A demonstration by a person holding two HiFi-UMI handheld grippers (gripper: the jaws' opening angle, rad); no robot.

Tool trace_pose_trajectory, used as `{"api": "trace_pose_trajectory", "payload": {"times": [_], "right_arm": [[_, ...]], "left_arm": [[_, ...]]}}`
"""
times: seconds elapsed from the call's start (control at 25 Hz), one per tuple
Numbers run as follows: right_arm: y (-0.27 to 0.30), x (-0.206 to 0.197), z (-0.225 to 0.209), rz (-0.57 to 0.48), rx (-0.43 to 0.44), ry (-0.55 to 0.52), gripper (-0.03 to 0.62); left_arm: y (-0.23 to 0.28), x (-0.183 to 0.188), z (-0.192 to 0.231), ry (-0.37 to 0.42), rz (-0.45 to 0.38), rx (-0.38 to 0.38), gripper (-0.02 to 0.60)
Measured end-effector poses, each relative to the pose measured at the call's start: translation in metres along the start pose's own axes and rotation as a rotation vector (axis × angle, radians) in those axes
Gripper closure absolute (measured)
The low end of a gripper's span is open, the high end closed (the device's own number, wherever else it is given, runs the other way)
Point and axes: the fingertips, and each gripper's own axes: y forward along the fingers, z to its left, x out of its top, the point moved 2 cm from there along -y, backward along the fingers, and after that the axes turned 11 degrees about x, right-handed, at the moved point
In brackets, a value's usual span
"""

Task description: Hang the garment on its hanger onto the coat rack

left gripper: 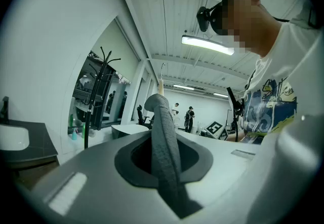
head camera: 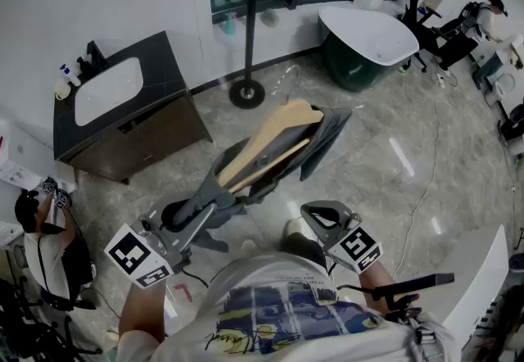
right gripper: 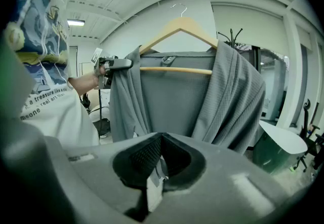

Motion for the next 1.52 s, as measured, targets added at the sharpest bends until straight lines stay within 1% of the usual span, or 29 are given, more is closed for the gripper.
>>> {"api": "trace_pose_trajectory", "payload": {"times": [0.16,0.32,0.4,0.52,0.6,0.8,0.84,0.92,1.0,1.12,1.28,1.36,1.52], "right_arm": [[0.001,-0.003,-0.002,0.012,-0.013,0.013,0.592],[0.005,-0.002,-0.012,0.015,-0.013,0.030,0.594],[0.008,-0.002,-0.023,0.002,-0.001,0.053,0.592],[0.012,-0.005,-0.044,-0.020,0.039,0.111,0.592],[0.014,-0.005,-0.065,-0.024,0.050,0.117,0.592],[0.013,0.009,-0.133,-0.061,0.040,0.109,0.589],[0.012,0.011,-0.146,-0.075,0.043,0.120,0.571],[0.009,0.013,-0.169,-0.094,0.052,0.140,0.554],[0.004,0.012,-0.192,-0.093,0.052,0.135,0.536],[-0.006,0.008,-0.231,-0.089,0.033,0.121,0.533],[-0.024,-0.003,-0.274,-0.114,-0.006,0.156,0.533],[-0.028,-0.011,-0.295,-0.111,-0.028,0.174,0.533],[-0.028,-0.016,-0.328,-0.104,-0.042,0.199,0.533]], "left_arm": [[0.003,0.001,0.010,-0.007,0.005,0.002,0.541],[0.018,0.001,0.020,-0.020,0.019,-0.003,0.543],[0.029,0.004,0.027,-0.022,0.024,-0.003,0.542],[0.051,0.012,0.036,-0.028,0.031,-0.007,0.541],[0.070,0.017,0.043,-0.036,0.036,-0.009,0.541],[0.131,0.033,0.066,-0.039,0.047,-0.018,0.541],[0.145,0.038,0.072,-0.038,0.051,-0.016,0.541],[0.172,0.045,0.083,-0.033,0.057,-0.011,0.541],[0.198,0.054,0.095,-0.020,0.056,-0.006,0.541],[0.236,0.070,0.112,0.000,0.045,0.003,0.541],[0.284,0.089,0.131,0.008,0.029,0.014,0.541],[0.309,0.100,0.143,0.012,0.021,0.015,0.541],[0.358,0.123,0.172,0.011,0.014,0.016,0.541]]}}
